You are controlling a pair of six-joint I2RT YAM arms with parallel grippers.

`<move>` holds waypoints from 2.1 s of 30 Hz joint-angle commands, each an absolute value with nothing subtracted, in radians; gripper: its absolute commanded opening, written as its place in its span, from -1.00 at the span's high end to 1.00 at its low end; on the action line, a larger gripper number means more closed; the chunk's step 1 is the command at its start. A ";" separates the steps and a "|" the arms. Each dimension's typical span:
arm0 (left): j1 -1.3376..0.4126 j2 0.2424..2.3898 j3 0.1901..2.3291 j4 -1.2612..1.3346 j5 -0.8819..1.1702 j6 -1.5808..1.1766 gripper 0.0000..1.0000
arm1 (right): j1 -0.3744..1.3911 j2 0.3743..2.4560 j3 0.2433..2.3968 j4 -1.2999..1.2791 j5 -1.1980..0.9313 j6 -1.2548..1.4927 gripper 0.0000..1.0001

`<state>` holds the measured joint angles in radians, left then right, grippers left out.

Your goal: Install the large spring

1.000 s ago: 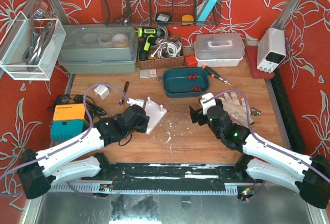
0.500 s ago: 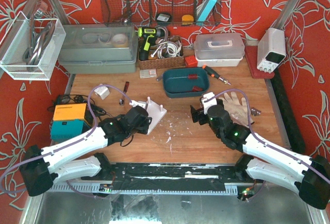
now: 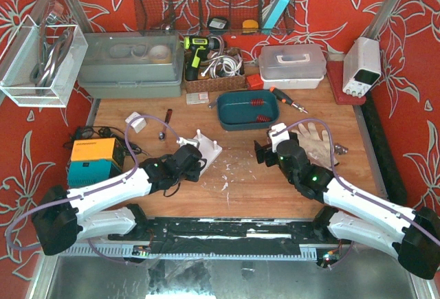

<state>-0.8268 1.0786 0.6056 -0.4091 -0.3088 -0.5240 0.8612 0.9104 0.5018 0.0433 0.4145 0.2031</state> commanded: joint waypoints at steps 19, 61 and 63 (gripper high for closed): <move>-0.834 1.043 0.624 -0.316 -0.318 -0.519 -0.17 | 0.842 0.921 0.489 0.022 0.488 0.275 -0.98; -0.839 0.860 0.407 0.313 -0.329 -0.173 -1.00 | 0.483 2.042 1.417 -0.113 0.304 0.601 -0.23; -0.840 0.876 0.416 0.304 -0.329 -0.171 -0.99 | 0.482 2.060 1.426 -0.107 0.327 0.640 -0.22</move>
<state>-0.8322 0.8513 0.3805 0.3000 -0.3172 -0.1848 0.4820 2.0296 1.3914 -0.0898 0.2409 0.5140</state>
